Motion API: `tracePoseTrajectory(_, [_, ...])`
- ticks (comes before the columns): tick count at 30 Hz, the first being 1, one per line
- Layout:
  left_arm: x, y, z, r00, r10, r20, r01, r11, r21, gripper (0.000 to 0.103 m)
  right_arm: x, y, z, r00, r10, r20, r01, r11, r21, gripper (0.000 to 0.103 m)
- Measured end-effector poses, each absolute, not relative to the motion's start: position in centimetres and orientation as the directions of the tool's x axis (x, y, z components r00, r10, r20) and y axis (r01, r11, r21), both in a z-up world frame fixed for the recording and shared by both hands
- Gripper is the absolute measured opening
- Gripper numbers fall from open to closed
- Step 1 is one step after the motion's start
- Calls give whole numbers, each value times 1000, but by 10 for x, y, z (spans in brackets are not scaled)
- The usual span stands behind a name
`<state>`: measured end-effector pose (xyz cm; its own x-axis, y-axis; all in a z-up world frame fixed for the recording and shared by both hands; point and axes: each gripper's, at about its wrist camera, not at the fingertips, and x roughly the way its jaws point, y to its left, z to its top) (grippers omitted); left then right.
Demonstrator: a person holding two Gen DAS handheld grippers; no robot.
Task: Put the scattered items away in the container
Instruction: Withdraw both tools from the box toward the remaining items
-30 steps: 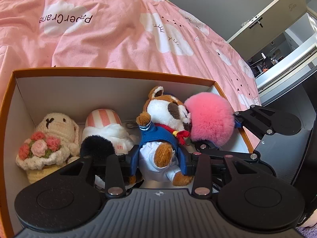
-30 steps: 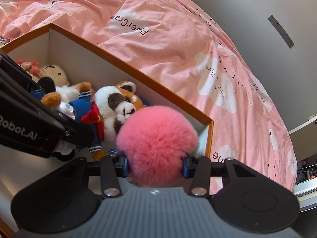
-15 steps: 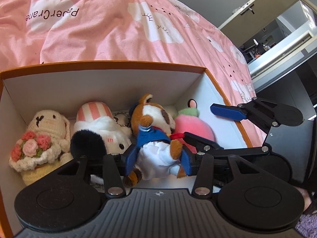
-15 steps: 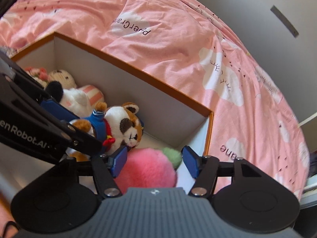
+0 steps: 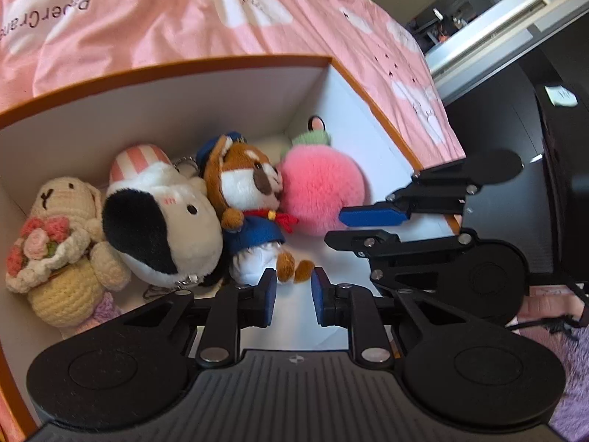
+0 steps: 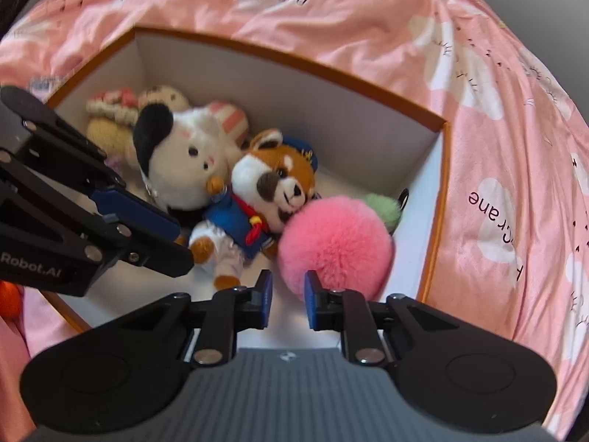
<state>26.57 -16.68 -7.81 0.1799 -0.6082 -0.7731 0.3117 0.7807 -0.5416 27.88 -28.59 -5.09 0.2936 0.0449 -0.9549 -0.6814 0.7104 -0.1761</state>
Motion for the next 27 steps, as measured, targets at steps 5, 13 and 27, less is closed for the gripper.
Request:
tracePoseTrajectory(5, [271,-177,-91,121,-594,-795,312,783,-538,23,288,-271,-73,233,-62,-970,-725,654,-216,17])
tracePoseTrajectory(13, [288,-171,-111,89,-609,-788,202,786,-585,23,295,-261,-88,285,-88,-954,-743,609,-278,16])
tracePoseTrajectory(27, [293,-173,-111,149,-590,-793,181,805,-565,23,295,-260,-92,352,-31,-935,-725,622,-294,15])
